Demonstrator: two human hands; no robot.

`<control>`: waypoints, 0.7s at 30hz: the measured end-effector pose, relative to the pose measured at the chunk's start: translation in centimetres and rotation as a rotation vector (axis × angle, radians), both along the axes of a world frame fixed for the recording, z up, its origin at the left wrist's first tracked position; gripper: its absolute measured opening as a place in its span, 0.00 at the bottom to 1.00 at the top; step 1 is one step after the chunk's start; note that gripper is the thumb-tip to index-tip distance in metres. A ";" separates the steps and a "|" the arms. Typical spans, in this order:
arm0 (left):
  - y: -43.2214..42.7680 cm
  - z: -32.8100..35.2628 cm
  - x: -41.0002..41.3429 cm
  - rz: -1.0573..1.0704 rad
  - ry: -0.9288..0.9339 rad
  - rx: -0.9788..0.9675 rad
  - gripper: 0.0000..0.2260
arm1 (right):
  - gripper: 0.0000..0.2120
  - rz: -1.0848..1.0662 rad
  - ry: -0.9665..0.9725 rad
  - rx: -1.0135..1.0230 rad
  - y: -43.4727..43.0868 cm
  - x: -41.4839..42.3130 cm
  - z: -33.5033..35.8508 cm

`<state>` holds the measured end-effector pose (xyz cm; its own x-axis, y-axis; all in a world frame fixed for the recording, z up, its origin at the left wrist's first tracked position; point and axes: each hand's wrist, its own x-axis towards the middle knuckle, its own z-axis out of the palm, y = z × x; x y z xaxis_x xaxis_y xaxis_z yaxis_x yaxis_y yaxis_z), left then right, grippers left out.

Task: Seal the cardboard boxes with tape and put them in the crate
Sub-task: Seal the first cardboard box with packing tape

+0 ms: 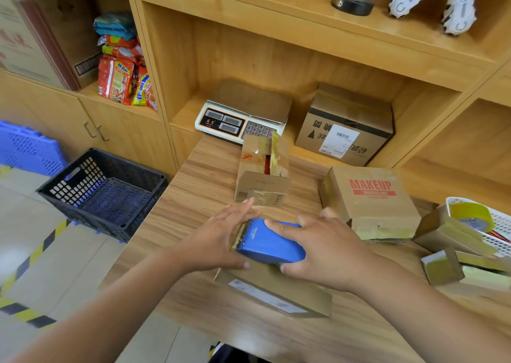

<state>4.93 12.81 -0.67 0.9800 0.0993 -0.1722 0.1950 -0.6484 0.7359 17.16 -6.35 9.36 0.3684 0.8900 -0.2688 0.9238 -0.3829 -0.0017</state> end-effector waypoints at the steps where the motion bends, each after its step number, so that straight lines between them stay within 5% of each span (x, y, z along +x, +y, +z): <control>1: 0.3 -0.2 -0.1 0.009 0.015 0.010 0.53 | 0.36 0.002 -0.002 -0.005 0.4 -0.1 -0.2; 21: 1.9 -1.8 -0.3 -0.137 0.001 0.136 0.46 | 0.34 0.010 0.092 -0.034 -5.2 3.3 1.7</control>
<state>4.62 14.76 -2.45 0.9858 -0.0125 -0.1677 0.0992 -0.7621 0.6398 20.42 -11.52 11.10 0.3315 0.8834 -0.3313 0.9243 -0.3745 -0.0736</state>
